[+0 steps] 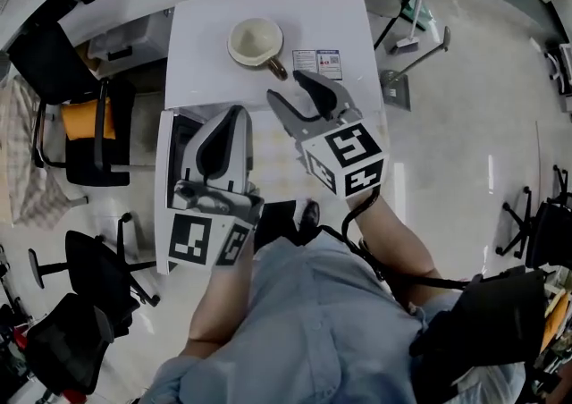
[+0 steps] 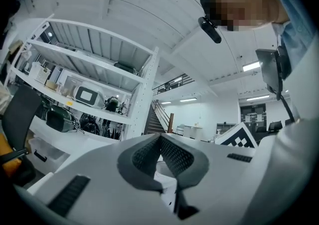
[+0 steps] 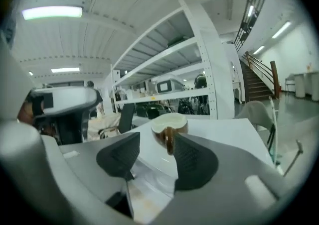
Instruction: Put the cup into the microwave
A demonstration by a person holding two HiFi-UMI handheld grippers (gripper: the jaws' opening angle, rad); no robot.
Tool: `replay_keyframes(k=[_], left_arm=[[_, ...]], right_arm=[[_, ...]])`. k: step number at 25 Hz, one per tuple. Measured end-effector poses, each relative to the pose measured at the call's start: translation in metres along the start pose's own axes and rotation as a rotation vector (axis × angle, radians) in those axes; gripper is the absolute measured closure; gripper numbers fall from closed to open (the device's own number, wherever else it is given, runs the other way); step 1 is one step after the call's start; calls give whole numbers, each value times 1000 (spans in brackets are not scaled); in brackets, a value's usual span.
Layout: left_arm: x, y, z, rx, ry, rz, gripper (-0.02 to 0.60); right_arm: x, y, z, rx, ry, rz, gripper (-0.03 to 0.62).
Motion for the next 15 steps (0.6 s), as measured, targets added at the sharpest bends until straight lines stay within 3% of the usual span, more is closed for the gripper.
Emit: replay_keyframes(k=[3,5,6,7,9,11,15], left_arm=[[-5,18,-6,18,-1,36,577],[-4,20,-11,34,7,62,577],[-4,18,-12,39,10,74,577],[-4,15,-12,41,13,85,577],[-3,8,-12,38,16,105,577],[-1,2,-12,30,19,127,577],[2,-14,-10,4,18,156,577]], right_arm=[[-19,3,-9,85,112,41,411],[-22,11,-15,109,160,118,500],[-21,11,-16,112,168,129,503],[-17,9,-17,102,165,122,491],[-11,2,-15,49,140,93,349],[-5,0,-11,-16,106,87,280],[8,3,-1,-81,52,119,256]])
Point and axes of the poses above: the fingertips, and each gripper's own axes: x forward along the fingers, y to its right, z out of its underside, the point moved 2 cm from there along -x, backward along the fingers, and after that the axes turned 15 degrees about z, right-handed, at the moved point
